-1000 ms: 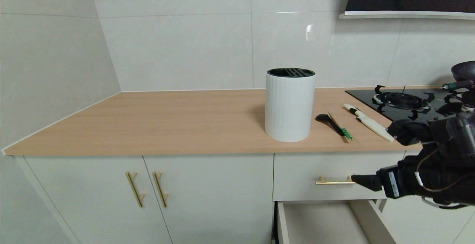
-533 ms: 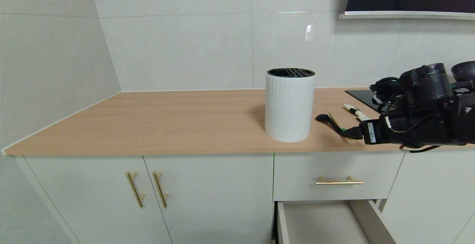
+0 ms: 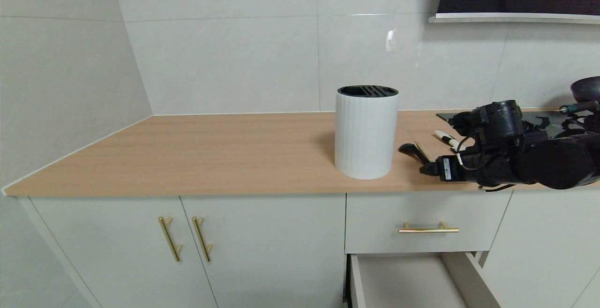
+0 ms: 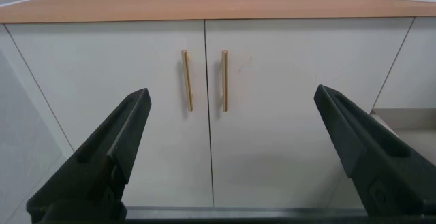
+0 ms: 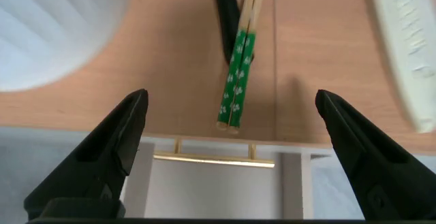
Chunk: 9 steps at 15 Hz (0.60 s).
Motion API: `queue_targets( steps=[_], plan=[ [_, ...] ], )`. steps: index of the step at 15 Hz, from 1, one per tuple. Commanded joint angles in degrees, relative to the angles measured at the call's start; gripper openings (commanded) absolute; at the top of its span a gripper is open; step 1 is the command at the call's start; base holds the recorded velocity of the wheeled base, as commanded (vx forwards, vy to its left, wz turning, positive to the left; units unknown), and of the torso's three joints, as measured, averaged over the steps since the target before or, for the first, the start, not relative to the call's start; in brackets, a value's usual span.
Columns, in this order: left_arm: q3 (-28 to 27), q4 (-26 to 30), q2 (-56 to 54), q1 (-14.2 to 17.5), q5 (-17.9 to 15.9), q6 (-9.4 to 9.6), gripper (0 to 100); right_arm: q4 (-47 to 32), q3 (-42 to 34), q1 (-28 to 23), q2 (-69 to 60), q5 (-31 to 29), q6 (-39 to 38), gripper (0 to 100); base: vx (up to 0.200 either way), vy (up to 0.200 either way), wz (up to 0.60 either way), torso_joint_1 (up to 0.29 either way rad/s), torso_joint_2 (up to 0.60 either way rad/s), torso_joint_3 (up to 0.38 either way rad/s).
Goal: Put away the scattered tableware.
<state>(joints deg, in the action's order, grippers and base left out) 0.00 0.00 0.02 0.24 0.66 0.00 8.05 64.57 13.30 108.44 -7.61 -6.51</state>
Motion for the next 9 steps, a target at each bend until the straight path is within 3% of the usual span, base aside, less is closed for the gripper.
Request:
queue_targets(
  steps=[1, 9],
  plan=[
    [0.00, 0.00, -0.02, 0.02, 0.04, 0.00, 100, 0.13, -0.06, -0.03, 2.04, 0.05, 0.01, 100, 0.000, 0.000, 0.00, 0.000, 0.00, 0.000],
    [0.00, 0.00, -0.02, 0.02, 0.04, 0.00, 100, 3.38, -0.15, -0.82, 2.75, -0.04, -0.26, 100, 0.000, 0.000, 0.00, 0.000, 0.00, 0.000]
  ],
)
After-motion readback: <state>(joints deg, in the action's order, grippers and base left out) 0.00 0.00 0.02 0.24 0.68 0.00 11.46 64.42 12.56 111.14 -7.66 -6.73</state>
